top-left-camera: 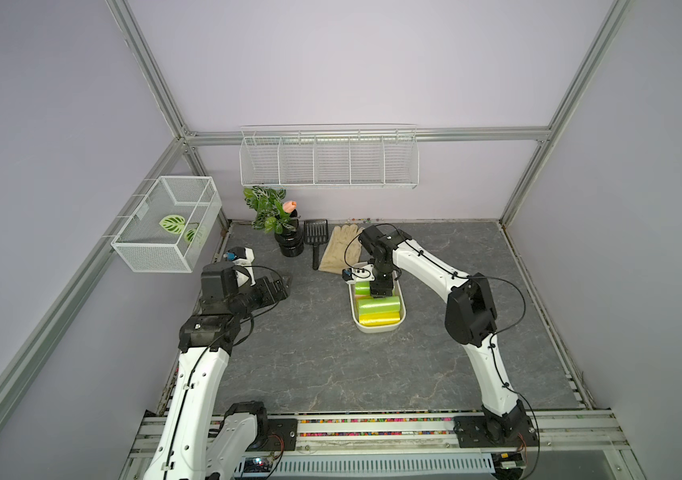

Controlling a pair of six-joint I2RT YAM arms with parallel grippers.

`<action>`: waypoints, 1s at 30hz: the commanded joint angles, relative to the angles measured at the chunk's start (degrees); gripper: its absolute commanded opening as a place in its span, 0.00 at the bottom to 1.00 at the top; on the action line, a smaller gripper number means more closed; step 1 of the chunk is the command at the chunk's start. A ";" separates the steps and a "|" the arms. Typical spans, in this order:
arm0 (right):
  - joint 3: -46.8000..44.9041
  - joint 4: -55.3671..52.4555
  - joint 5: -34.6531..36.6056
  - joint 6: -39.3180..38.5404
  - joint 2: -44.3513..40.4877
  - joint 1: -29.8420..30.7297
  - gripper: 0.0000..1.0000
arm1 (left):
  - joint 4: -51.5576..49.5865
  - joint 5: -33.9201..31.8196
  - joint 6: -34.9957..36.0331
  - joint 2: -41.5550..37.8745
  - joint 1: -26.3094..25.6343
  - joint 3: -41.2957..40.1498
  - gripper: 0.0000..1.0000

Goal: Put the roll of trash bags into the storage box
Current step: Place the roll of trash bags in the storage box.

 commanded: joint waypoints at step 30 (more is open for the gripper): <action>-62.42 57.46 -6.41 32.18 -66.42 -10.08 0.99 | 7.34 -8.18 0.41 -2.05 0.33 0.98 1.00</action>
